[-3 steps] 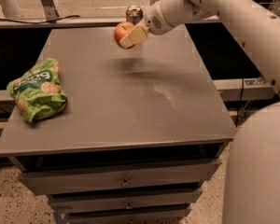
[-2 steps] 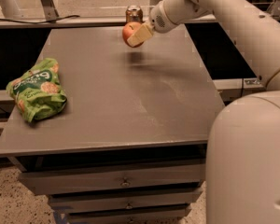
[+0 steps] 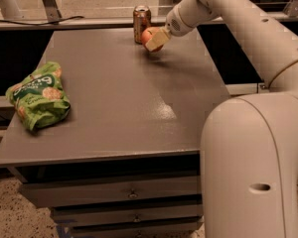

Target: Move apple near orange can

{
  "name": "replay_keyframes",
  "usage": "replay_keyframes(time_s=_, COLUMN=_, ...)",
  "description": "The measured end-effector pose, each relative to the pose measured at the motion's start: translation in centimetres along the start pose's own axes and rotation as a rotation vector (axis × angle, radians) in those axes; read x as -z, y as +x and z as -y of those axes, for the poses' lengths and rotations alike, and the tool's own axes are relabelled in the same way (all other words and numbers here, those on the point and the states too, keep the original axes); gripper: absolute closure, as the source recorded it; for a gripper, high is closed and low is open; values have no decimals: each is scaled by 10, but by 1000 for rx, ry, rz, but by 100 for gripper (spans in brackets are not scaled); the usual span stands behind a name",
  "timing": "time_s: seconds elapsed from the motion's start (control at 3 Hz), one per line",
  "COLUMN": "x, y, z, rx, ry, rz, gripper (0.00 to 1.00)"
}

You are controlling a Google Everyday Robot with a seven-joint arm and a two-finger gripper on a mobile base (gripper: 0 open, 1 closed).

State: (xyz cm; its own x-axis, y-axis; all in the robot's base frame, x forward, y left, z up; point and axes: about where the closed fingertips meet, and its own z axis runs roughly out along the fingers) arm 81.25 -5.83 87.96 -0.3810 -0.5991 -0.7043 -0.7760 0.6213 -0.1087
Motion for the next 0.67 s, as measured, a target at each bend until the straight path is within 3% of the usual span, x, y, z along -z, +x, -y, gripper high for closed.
replay_keyframes(time_s=0.67, x=-4, y=-8, z=19, rx=-73, ry=40, rz=17, gripper=58)
